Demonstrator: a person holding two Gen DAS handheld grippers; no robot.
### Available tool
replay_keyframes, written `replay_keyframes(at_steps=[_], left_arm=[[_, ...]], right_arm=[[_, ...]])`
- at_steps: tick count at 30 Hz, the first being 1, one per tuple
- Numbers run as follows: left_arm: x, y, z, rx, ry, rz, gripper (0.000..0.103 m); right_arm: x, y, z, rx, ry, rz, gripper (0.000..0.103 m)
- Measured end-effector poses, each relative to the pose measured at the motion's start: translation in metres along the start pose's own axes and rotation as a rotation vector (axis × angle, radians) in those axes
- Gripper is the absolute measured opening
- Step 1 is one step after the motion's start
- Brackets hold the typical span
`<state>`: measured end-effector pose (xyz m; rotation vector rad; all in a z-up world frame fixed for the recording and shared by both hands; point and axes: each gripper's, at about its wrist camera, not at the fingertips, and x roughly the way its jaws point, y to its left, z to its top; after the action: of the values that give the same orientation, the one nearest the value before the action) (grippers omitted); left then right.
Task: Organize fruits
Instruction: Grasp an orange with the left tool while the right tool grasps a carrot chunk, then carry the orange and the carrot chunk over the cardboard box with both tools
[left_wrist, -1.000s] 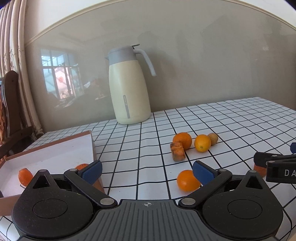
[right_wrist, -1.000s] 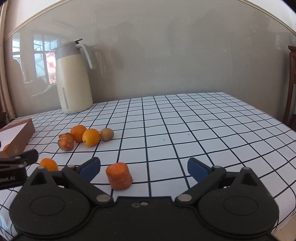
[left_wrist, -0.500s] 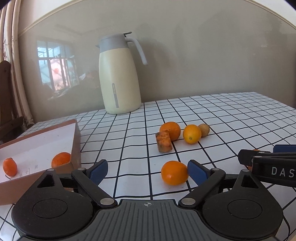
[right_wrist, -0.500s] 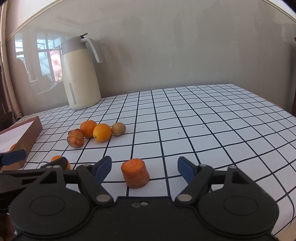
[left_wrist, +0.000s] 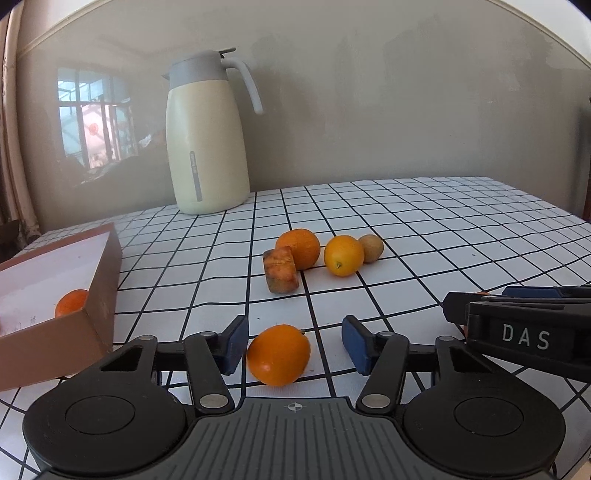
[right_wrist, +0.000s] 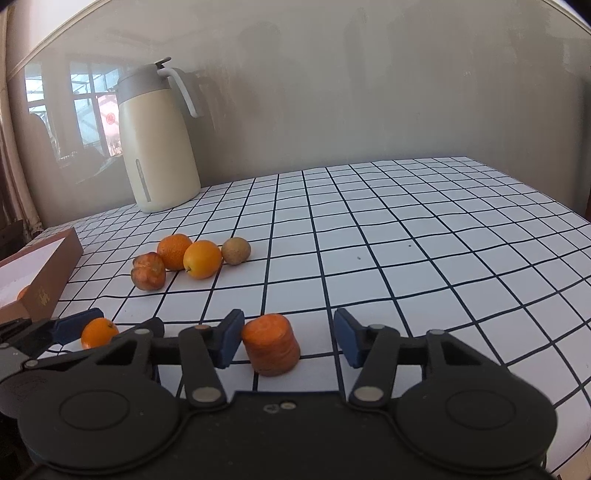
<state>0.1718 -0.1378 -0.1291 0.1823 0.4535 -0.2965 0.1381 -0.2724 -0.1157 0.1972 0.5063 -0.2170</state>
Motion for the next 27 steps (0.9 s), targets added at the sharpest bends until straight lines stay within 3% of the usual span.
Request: replay_keyframes(at_steps=[5, 7, 13, 15, 27], left_arm=[[-0.007, -0.001, -0.005, -0.022, -0.007, 0.014, 0.053], [-0.009, -0.002, -0.007, -0.016, -0.015, 0.014, 0.050], [-0.011, -0.006, -0.008, -0.020, -0.027, 0.012, 0.039], [-0.011, -0.006, -0.009, -0.015, -0.030, 0.022, 0.034], [-0.012, -0.003, -0.009, -0.031, -0.032, 0.015, 0.034]], right_arm=[[0.000, 0.000, 0.000, 0.005, 0.000, 0.003, 0.043], [-0.001, 0.002, -0.001, 0.003, 0.002, 0.017, 0.033], [-0.002, 0.006, -0.002, -0.016, 0.002, 0.020, 0.022], [-0.003, 0.007, -0.003, -0.029, -0.001, 0.015, 0.022], [-0.006, 0.009, -0.006, -0.037, -0.003, 0.013, 0.022]])
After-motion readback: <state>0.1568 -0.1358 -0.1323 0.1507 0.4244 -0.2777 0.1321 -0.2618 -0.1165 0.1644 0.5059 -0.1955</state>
